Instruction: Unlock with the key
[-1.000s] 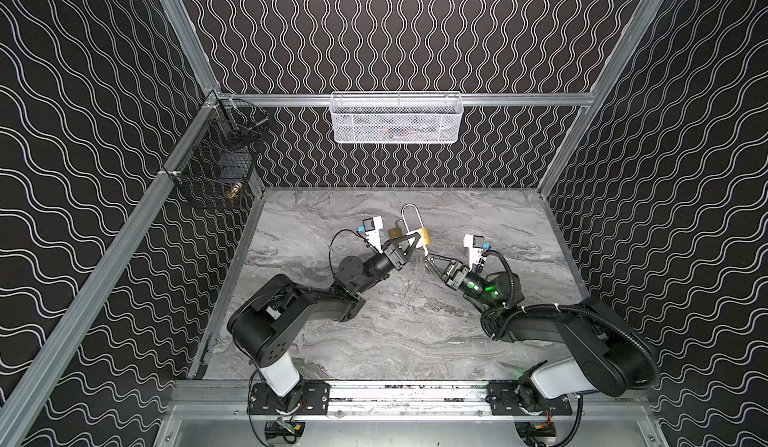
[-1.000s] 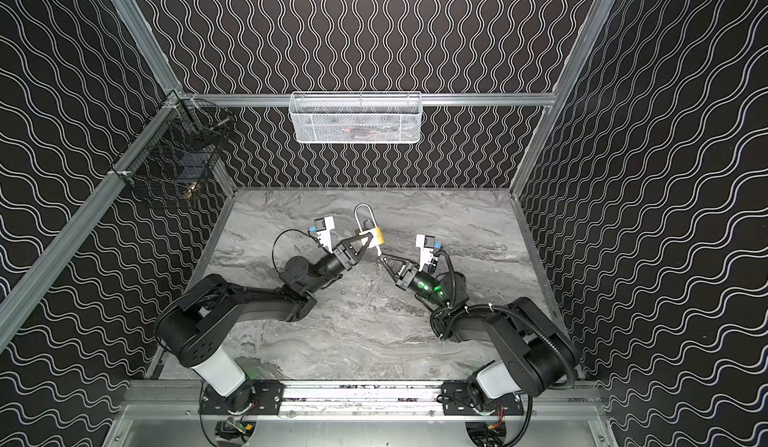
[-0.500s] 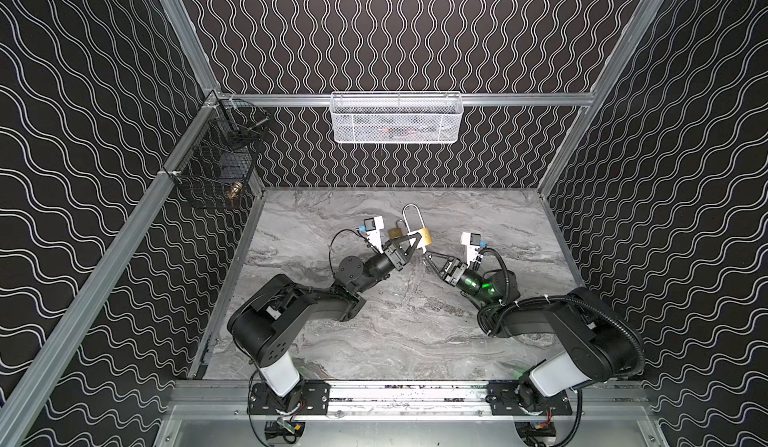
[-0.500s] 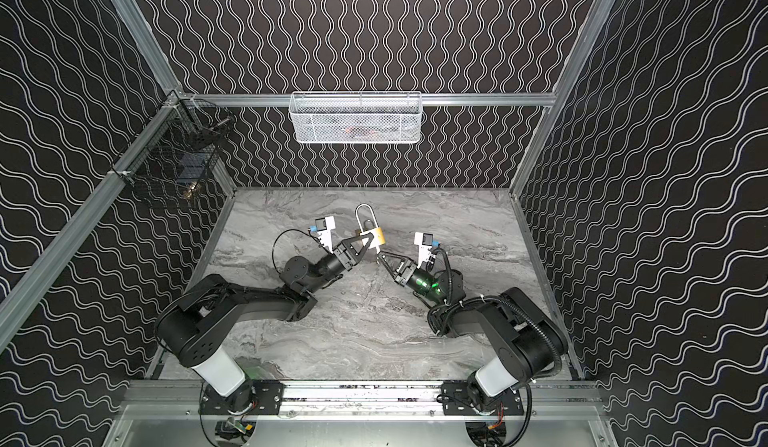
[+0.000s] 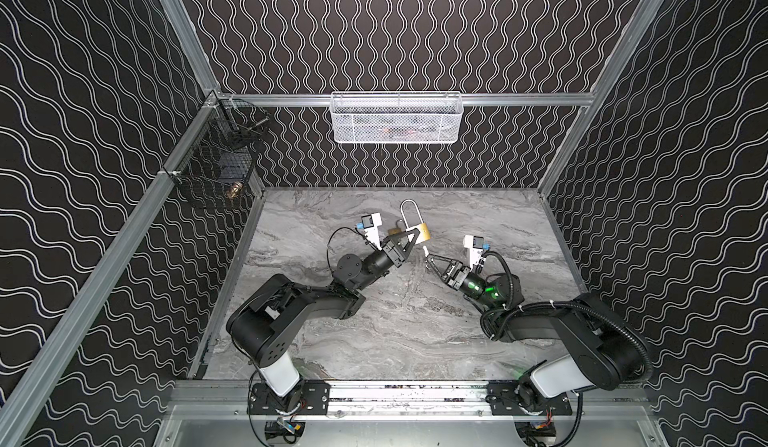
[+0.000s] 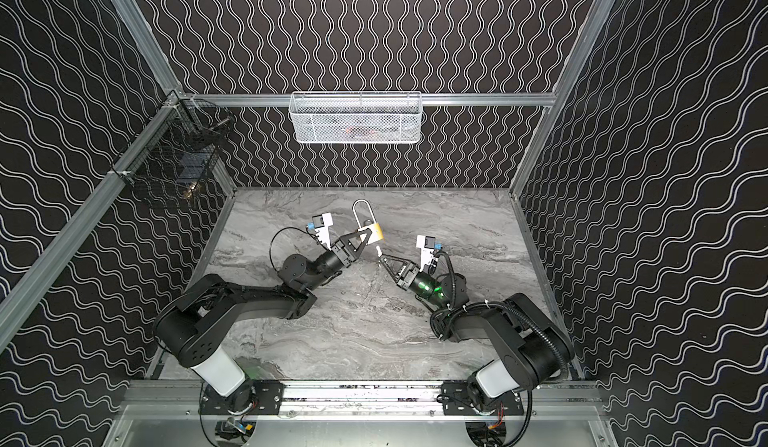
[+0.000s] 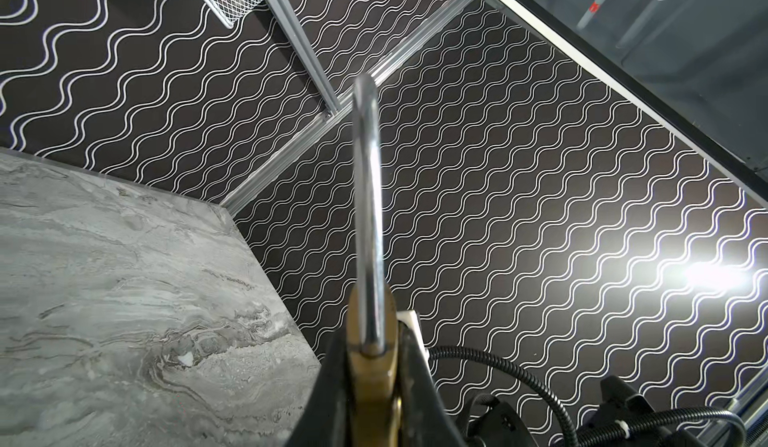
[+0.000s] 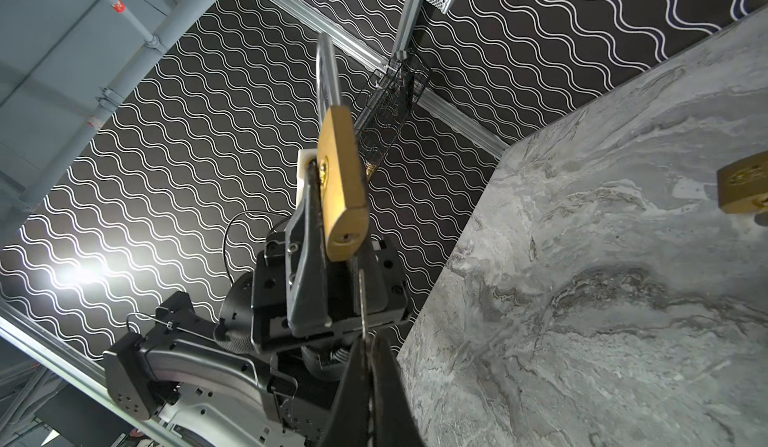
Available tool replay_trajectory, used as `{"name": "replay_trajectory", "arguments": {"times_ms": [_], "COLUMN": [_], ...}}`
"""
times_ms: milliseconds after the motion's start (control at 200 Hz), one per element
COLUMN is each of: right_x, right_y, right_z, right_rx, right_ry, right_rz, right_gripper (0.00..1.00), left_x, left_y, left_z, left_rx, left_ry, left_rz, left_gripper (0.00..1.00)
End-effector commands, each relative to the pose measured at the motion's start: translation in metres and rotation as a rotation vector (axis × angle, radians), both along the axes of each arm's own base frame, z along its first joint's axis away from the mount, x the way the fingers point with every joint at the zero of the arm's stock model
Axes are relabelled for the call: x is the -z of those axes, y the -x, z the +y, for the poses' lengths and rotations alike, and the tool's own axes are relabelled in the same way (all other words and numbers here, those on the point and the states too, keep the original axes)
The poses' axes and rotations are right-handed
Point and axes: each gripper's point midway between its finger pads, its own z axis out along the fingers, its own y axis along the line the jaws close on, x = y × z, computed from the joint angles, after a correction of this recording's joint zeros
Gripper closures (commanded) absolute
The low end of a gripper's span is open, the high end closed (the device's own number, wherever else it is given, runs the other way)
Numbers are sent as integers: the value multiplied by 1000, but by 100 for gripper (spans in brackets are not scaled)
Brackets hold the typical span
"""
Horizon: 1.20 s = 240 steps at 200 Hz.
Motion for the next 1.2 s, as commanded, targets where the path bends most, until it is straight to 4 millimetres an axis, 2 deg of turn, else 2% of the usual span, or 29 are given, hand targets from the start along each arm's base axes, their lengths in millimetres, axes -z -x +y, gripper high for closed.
{"name": "replay_trajectory", "arguments": {"times_ms": [0, 465, 736, 1196], "right_x": [-19, -26, -21, -17], "right_y": [6, 1, -3, 2], "right_z": [-1, 5, 8, 5], "right_rx": [-15, -28, -34, -28], "right_ry": [-49, -54, -59, -39], "right_rz": [-62, -76, -62, -60], "right_gripper": [100, 100, 100, 100], "left_x": [-17, -13, -17, -18], "left_y": [4, 4, 6, 3], "left_z": [5, 4, 7, 6], "left_rx": [-10, -5, -6, -11], "left_ry": [40, 37, 46, 52], "left_rz": [-68, -57, -56, -54], "left_gripper": [100, 100, 100, 100]}}
